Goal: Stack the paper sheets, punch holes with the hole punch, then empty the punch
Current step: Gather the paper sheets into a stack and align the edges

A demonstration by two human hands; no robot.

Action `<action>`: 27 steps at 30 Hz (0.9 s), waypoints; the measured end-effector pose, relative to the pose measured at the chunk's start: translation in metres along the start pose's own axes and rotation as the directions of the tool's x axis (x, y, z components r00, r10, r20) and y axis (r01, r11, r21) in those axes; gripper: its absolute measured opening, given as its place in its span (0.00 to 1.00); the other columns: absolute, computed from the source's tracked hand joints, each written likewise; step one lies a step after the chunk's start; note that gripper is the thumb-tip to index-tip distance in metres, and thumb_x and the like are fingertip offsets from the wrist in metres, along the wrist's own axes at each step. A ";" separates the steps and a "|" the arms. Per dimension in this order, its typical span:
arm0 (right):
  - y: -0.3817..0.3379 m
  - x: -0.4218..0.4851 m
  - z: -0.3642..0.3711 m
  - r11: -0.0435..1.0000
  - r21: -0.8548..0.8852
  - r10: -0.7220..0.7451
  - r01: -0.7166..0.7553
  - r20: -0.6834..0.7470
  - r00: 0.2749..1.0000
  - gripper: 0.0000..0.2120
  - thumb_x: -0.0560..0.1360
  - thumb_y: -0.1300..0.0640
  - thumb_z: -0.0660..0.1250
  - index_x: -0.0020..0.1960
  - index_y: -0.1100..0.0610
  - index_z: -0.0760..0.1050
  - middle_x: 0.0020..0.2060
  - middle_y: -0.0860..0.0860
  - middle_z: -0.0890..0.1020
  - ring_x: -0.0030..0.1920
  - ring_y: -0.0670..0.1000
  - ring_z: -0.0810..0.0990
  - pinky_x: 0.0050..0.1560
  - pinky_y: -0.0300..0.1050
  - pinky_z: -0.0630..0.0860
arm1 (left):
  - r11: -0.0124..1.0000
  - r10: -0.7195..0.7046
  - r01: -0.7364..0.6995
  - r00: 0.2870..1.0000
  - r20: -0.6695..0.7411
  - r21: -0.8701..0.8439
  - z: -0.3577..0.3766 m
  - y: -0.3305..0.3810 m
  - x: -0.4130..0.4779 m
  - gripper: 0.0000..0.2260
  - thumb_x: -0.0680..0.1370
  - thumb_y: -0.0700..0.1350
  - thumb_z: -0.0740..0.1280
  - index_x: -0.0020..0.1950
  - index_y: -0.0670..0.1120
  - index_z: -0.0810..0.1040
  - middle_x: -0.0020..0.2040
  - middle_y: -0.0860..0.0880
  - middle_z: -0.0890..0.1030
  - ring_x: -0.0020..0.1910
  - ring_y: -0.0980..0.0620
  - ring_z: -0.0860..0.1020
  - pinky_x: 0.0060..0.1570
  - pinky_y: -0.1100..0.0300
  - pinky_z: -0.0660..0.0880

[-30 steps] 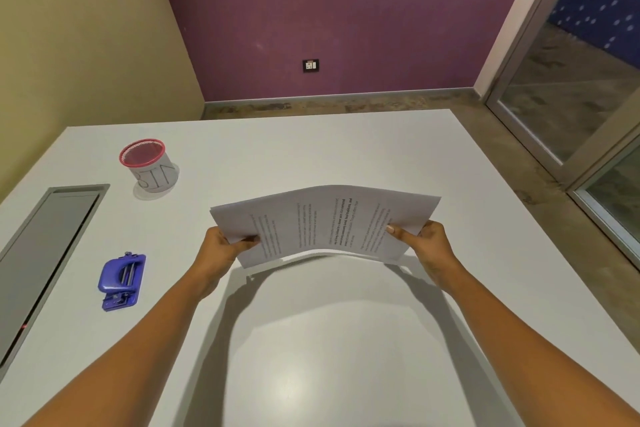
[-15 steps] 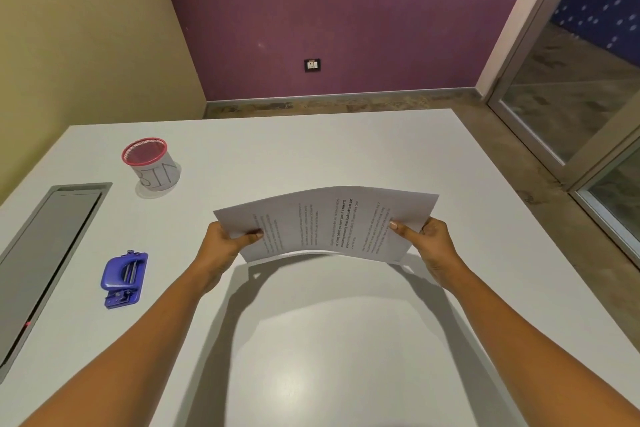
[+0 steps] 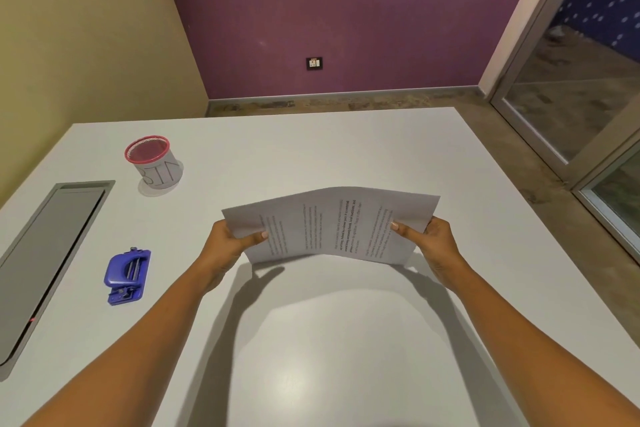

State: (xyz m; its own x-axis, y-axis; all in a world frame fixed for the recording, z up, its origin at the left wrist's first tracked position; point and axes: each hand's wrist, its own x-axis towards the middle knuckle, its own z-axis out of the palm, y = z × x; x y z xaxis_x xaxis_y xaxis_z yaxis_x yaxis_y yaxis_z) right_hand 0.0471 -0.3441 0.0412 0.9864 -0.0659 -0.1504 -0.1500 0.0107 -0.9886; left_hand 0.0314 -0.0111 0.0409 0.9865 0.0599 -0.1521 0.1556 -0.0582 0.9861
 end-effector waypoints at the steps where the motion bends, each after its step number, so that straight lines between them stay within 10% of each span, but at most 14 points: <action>1: 0.001 0.000 0.000 1.000 -0.006 0.003 -0.003 0.000 1.000 0.11 0.68 0.62 0.73 0.44 0.48 0.79 0.42 0.44 0.84 0.41 0.40 0.82 0.40 0.34 0.77 | 1.000 -0.007 0.007 1.000 0.000 -0.001 0.001 -0.001 -0.001 0.13 0.70 0.35 0.72 0.51 0.48 0.79 0.43 0.61 0.85 0.45 0.64 0.82 0.43 0.70 0.75; 21: 0.010 0.001 -0.003 0.998 -0.044 0.041 -0.044 -0.054 0.998 0.11 0.68 0.60 0.73 0.47 0.50 0.77 0.45 0.48 0.82 0.46 0.46 0.80 0.40 0.35 0.75 | 0.998 -0.042 0.041 0.998 -0.036 -0.037 0.017 -0.002 -0.008 0.07 0.75 0.41 0.68 0.51 0.49 0.79 0.48 0.55 0.83 0.46 0.58 0.81 0.44 0.64 0.75; 27: 0.017 0.005 -0.002 0.899 -0.362 0.197 -0.248 -0.171 0.965 0.37 0.71 0.49 0.70 0.74 0.56 0.57 0.72 0.56 0.65 0.71 0.57 0.64 0.69 0.54 0.65 | 0.996 -0.037 0.025 0.989 -0.141 -0.084 0.019 0.001 -0.006 0.05 0.74 0.40 0.68 0.46 0.50 0.80 0.39 0.57 0.85 0.40 0.57 0.83 0.41 0.63 0.76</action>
State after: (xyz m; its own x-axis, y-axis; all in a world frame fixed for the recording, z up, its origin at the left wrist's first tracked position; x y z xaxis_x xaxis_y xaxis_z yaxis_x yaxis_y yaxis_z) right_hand 0.0492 -0.3466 0.0238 0.9112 -0.2320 -0.3404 -0.4034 -0.3349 -0.8516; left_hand 0.0266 -0.0305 0.0417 0.9632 0.2021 -0.1771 0.1752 0.0274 0.9841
